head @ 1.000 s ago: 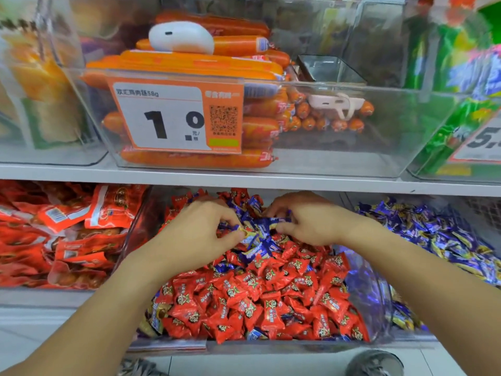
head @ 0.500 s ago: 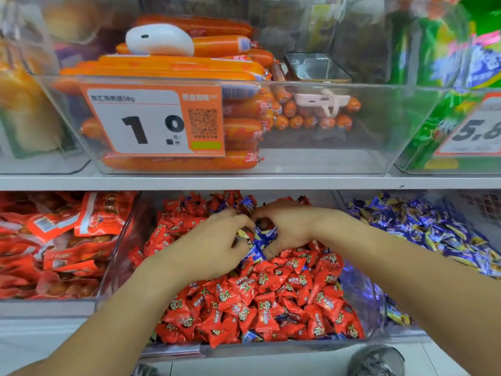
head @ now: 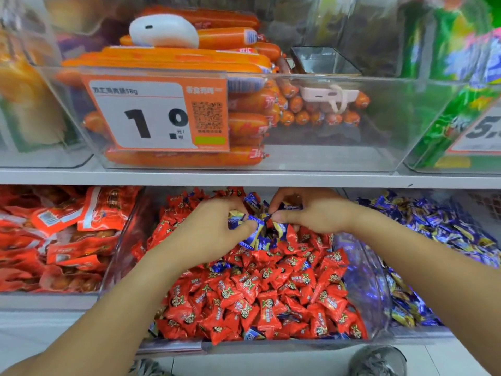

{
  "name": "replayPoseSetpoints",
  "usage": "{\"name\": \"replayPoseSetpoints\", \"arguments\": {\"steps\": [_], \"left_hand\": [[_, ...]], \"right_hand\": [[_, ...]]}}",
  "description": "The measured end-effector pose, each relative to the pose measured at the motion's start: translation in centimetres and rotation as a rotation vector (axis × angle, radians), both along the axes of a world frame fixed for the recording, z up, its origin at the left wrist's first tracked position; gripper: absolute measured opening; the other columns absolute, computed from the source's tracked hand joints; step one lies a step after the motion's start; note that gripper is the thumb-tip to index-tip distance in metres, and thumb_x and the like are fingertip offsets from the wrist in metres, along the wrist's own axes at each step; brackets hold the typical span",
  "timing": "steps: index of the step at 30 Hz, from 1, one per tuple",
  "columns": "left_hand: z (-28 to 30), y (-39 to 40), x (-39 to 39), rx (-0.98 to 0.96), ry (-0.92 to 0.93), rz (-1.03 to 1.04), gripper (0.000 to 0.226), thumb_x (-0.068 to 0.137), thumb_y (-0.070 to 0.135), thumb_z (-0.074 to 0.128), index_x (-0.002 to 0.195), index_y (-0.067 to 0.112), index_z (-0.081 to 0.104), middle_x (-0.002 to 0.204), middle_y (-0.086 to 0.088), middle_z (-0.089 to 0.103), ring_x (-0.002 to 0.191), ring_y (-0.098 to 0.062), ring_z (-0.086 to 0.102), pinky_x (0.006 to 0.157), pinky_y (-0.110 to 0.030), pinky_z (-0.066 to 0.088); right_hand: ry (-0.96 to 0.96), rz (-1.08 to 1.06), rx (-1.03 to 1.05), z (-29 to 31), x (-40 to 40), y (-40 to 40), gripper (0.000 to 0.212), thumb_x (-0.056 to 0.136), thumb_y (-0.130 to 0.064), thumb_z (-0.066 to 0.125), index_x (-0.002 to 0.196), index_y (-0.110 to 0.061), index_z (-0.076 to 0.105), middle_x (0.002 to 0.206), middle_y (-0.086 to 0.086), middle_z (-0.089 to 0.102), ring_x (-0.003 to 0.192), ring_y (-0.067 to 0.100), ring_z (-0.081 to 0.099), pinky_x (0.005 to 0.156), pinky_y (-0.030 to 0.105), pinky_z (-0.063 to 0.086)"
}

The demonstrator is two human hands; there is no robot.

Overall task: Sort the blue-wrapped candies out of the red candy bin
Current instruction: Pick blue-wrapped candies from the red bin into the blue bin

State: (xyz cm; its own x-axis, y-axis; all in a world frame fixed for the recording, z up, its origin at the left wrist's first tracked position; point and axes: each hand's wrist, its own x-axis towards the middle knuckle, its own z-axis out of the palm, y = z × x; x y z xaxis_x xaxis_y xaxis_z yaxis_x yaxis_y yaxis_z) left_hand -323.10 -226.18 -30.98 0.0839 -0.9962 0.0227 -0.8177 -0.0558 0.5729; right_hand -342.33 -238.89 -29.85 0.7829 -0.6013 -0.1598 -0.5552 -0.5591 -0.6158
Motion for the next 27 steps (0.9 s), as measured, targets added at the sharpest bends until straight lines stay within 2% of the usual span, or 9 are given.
{"name": "replayPoseSetpoints", "arguments": {"steps": [4, 7, 9, 12, 16, 19, 21, 23, 27], "left_hand": [[0.5, 0.1, -0.4, 0.104, 0.184, 0.049, 0.017, 0.093, 0.038, 0.061, 0.097, 0.022, 0.056, 0.08, -0.006, 0.071, 0.063, -0.011, 0.071, 0.051, -0.028, 0.044], [0.3, 0.3, -0.3, 0.124, 0.385, 0.082, 0.011, 0.093, 0.022, 0.064, 0.098, 0.019, 0.054, 0.085, -0.013, 0.073, 0.062, -0.019, 0.073, 0.064, -0.051, 0.055], [0.3, 0.2, -0.3, 0.112, 0.451, 0.099, 0.03, 0.091, 0.015, 0.065, 0.117, 0.023, 0.052, 0.088, -0.012, 0.073, 0.058, -0.024, 0.071, 0.07, -0.059, 0.056], [0.5, 0.3, -0.6, 0.114, 0.502, -0.029, 0.047, 0.09, 0.008, 0.064, 0.126, 0.034, 0.052, 0.083, -0.006, 0.073, 0.051, -0.017, 0.059, 0.052, -0.032, 0.052], [0.5, 0.6, -1.3, 0.137, 0.519, -0.118, 0.026, 0.088, 0.023, 0.072, 0.112, 0.027, 0.062, 0.073, 0.001, 0.07, 0.06, -0.011, 0.063, 0.055, -0.014, 0.043], [0.2, 0.6, -1.0, 0.129, 0.46, -0.067, 0.015, 0.091, 0.03, 0.068, 0.105, 0.027, 0.064, 0.071, 0.007, 0.07, 0.062, -0.004, 0.062, 0.065, -0.019, 0.044], [-0.1, 0.4, -0.5, 0.127, 0.425, -0.006, 0.017, 0.09, 0.035, 0.068, 0.106, 0.032, 0.063, 0.087, 0.012, 0.071, 0.079, -0.001, 0.064, 0.078, -0.026, 0.046], [-0.1, 0.4, -0.3, 0.128, 0.452, 0.041, 0.019, 0.09, 0.035, 0.067, 0.107, 0.036, 0.061, 0.105, 0.016, 0.066, 0.097, -0.003, 0.062, 0.089, -0.024, 0.042], [-0.2, 0.8, -1.8, 0.194, 0.669, -0.125, 0.016, 0.097, 0.028, 0.058, 0.111, 0.022, 0.063, 0.077, 0.012, 0.067, 0.069, -0.008, 0.061, 0.07, -0.022, 0.045]], "right_hand": [[-0.111, -0.048, 0.129, 0.2, -0.4, 0.8, 0.002, 0.095, -0.034, 0.063, 0.097, -0.035, 0.063, 0.065, -0.008, 0.071, 0.057, 0.005, 0.063, 0.058, 0.019, 0.042], [-0.224, -0.104, 0.262, -0.1, -1.1, 1.0, 0.003, 0.093, -0.028, 0.068, 0.094, -0.03, 0.066, 0.081, -0.006, 0.072, 0.069, 0.019, 0.073, 0.071, 0.026, 0.042], [-0.265, -0.133, 0.341, -0.2, -1.7, 1.1, 0.004, 0.091, -0.021, 0.069, 0.095, -0.023, 0.067, 0.083, -0.01, 0.071, 0.068, 0.023, 0.072, 0.072, 0.023, 0.043], [-0.254, -0.108, 0.407, -0.1, -1.9, 1.5, 0.009, 0.091, -0.015, 0.069, 0.098, -0.015, 0.066, 0.083, -0.008, 0.069, 0.064, 0.023, 0.07, 0.07, 0.019, 0.046], [-0.259, -0.117, 0.443, 0.1, -1.7, 2.5, 0.016, 0.09, -0.011, 0.07, 0.105, -0.011, 0.063, 0.091, 0.002, 0.069, 0.06, 0.021, 0.067, 0.067, 0.022, 0.051], [-0.266, -0.144, 0.422, 0.3, -2.1, 2.9, 0.03, 0.087, -0.009, 0.073, 0.116, -0.013, 0.063, 0.1, 0.003, 0.07, 0.059, 0.024, 0.064, 0.066, 0.028, 0.054], [-0.249, -0.186, 0.359, 0.4, -2.7, 2.8, 0.04, 0.085, -0.015, 0.076, 0.122, -0.021, 0.061, 0.104, 0.0, 0.069, 0.078, 0.039, 0.067, 0.072, 0.044, 0.055], [-0.245, -0.192, 0.282, 0.6, -3.3, 2.9, 0.045, 0.084, -0.021, 0.077, 0.125, -0.028, 0.058, 0.106, -0.005, 0.068, 0.098, 0.038, 0.067, 0.087, 0.053, 0.054], [-0.371, -0.128, 0.275, 0.8, -2.7, 5.3, 0.041, 0.086, -0.016, 0.075, 0.124, -0.023, 0.061, 0.112, -0.002, 0.069, 0.1, 0.017, 0.068, 0.09, 0.031, 0.055]]}}
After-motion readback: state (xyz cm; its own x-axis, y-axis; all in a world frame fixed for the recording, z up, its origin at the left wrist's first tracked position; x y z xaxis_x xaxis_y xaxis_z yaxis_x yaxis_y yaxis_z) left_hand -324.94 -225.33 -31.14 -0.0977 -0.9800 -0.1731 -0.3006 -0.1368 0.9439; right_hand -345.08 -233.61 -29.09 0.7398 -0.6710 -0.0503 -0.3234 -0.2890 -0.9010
